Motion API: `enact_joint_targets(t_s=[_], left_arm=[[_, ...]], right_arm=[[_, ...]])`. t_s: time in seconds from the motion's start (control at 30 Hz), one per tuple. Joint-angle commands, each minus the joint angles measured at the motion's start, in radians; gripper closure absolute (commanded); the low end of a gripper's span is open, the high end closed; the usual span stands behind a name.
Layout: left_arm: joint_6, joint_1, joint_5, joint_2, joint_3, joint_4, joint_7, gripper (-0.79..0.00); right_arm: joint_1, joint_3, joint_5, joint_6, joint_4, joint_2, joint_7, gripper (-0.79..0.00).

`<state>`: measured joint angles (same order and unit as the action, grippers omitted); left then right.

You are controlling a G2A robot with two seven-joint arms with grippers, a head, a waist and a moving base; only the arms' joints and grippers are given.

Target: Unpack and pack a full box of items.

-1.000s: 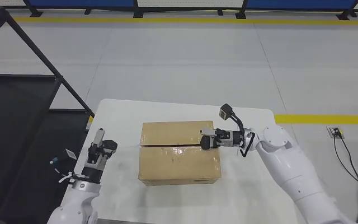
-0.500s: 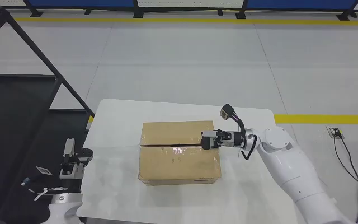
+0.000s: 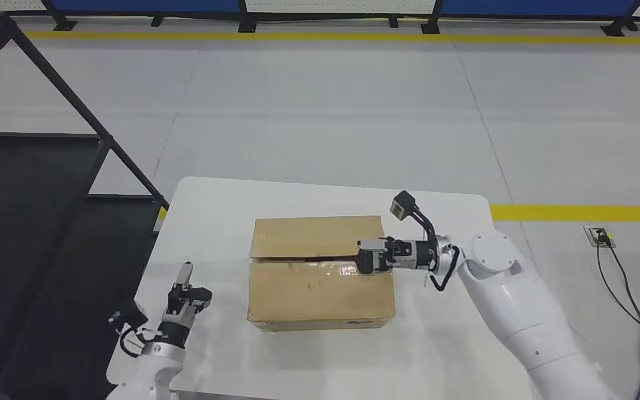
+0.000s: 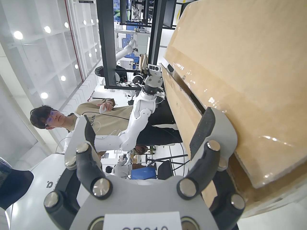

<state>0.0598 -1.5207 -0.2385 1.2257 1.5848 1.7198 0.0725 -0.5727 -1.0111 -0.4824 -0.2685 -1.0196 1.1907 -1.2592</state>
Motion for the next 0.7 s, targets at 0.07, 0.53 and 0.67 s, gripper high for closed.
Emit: enact_joint_targets(t_s=[0.07, 0.53, 0.67], left_arm=[[-0.019, 0.058, 0.003, 0.003, -0.021, -0.074, 0.008, -0.785], [-0.026, 0.244, -0.125, 0.024, -0.081, -0.292, 0.048, -0.785], [-0.001, 0.296, -0.180, 0.033, -0.095, -0.349, 0.041, -0.785]], right_arm=[[0.000, 0.006, 0.005, 0.005, 0.001, 0.002, 0.000, -0.785], [0.012, 0.011, -0.017, 0.001, 0.035, 0.012, 0.013, -0.785], [0.013, 0.007, -0.022, -0.002, 0.043, 0.012, 0.009, -0.785]])
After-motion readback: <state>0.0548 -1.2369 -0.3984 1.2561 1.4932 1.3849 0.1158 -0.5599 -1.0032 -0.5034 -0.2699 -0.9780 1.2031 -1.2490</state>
